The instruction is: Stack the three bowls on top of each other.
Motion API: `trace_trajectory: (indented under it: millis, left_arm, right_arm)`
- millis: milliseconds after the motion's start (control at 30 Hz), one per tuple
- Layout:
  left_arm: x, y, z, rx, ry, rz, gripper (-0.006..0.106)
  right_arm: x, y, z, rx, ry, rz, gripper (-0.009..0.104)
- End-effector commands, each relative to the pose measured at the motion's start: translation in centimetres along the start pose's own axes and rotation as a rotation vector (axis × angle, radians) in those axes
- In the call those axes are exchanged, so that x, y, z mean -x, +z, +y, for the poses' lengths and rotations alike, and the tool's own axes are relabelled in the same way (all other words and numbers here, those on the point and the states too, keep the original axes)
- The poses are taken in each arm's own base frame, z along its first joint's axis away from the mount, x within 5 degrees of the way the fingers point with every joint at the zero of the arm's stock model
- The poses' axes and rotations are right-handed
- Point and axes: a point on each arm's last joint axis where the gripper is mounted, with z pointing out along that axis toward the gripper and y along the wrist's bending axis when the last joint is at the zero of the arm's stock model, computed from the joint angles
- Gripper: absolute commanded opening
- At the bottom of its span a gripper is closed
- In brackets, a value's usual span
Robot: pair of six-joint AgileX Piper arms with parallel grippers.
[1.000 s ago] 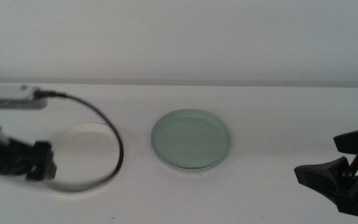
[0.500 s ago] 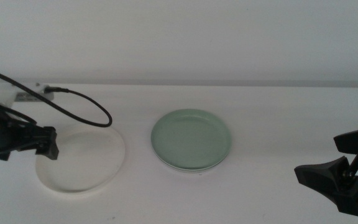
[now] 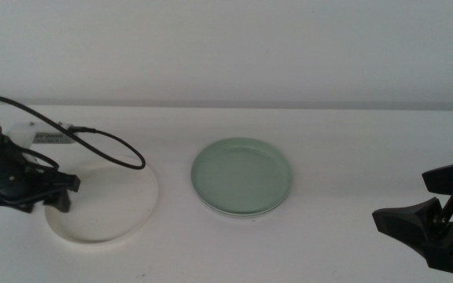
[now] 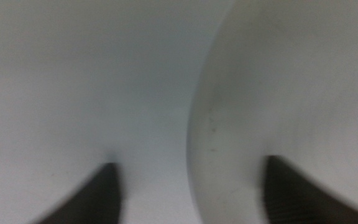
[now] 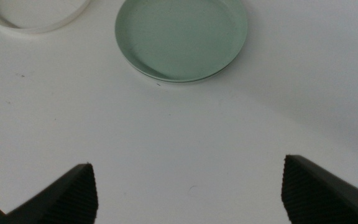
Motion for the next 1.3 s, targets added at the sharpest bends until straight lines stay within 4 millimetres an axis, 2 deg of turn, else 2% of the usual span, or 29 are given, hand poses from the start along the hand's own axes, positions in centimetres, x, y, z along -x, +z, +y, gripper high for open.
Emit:
trace_trajectory:
  millis: [0,100,133,233,367,500,600,633,667,867,967,1067,1267]
  left_arm:
    - [-0.6,1.0,-0.1,-0.033,-0.03,0.063,0.042]
    - [-0.7,1.0,-0.2,-0.037,-0.045,0.072,0.004]
    - [-0.8,1.0,-0.2,-0.039,-0.044,0.08,-0.002]
    - [-0.5,-0.9,-0.3,-0.042,-0.037,0.103,-0.002]
    - [0.7,-6.7,-1.6,0.025,-0.049,0.078,-0.002]
    - [2.7,-11.8,-4.7,0.032,-0.019,0.017,-0.002]
    - [4.9,-12.7,-8.2,0.012,0.006,-0.03,-0.001]
    - [5.4,-12.6,-9.2,0.007,0.012,-0.024,-0.001]
    - [6.6,-12.1,-11.9,-0.018,0.042,-0.008,-0.001]
    - [9.2,-9.0,-19.1,-0.073,0.14,0.016,-0.001]
    - [9.7,-7.4,-21.1,-0.074,0.164,0.036,-0.001]
    - [9.8,-6.0,-22.0,-0.089,0.166,0.058,-0.001]
    - [10.0,-3.5,-22.6,-0.124,0.159,0.09,-0.001]
  right_arm:
    - [0.0,0.0,0.0,-0.005,-0.008,-0.009,0.079]
    - [0.0,0.0,0.0,-0.005,-0.008,-0.009,0.079]
    - [0.0,0.0,0.0,-0.005,-0.008,-0.009,0.079]
    - [0.0,0.0,0.0,-0.005,-0.008,-0.009,0.079]
    - [0.0,0.0,0.0,-0.005,-0.008,-0.009,0.079]
    - [0.0,0.0,0.0,-0.005,-0.008,-0.009,0.079]
    - [0.0,0.0,0.0,-0.005,-0.008,-0.009,0.079]
    - [0.0,0.0,0.0,-0.005,-0.008,-0.009,0.079]
    - [0.0,0.0,0.0,-0.005,-0.008,-0.009,0.079]
    - [0.0,0.0,0.0,-0.005,-0.008,-0.009,0.079]
    - [0.0,0.0,0.0,-0.005,-0.008,-0.009,0.079]
    - [0.0,0.0,0.0,-0.005,-0.008,-0.009,0.079]
    - [0.0,0.0,0.0,-0.005,-0.008,-0.009,0.079]
